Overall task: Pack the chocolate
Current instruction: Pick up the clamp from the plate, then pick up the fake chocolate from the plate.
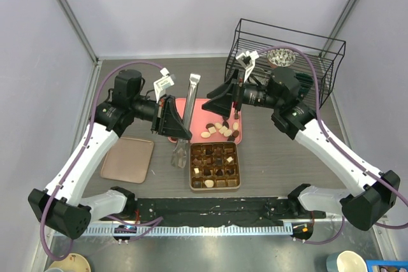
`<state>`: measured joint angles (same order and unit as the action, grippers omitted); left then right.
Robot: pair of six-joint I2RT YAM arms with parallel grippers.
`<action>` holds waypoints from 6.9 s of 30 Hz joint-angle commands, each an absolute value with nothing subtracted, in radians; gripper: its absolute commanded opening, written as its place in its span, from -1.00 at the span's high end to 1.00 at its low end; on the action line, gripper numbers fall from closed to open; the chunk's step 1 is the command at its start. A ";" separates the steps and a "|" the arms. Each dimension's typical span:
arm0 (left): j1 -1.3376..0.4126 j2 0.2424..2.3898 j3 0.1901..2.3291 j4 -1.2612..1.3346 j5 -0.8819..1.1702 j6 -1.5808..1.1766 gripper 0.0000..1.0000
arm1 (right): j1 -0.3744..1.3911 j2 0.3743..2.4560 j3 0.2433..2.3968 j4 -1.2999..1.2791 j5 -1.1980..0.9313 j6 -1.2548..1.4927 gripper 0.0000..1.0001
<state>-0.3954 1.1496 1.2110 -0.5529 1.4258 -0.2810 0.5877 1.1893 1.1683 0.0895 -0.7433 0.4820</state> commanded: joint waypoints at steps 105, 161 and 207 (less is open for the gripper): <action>-0.436 1.091 1.261 -0.956 1.355 0.192 1.00 | 0.729 1.054 1.210 -0.045 -0.638 0.307 -0.99; -0.382 1.029 1.223 -1.071 0.267 0.385 -0.93 | 0.758 1.127 1.004 0.090 -0.056 0.008 0.29; -0.166 1.078 1.035 -0.833 0.350 0.436 -0.93 | 0.695 1.454 0.782 0.646 0.408 0.028 0.05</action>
<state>-0.1745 1.1007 1.0367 -0.8604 0.3408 0.4156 0.6979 1.4448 0.7868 0.5468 0.3912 -0.0093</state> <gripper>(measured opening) 0.968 0.476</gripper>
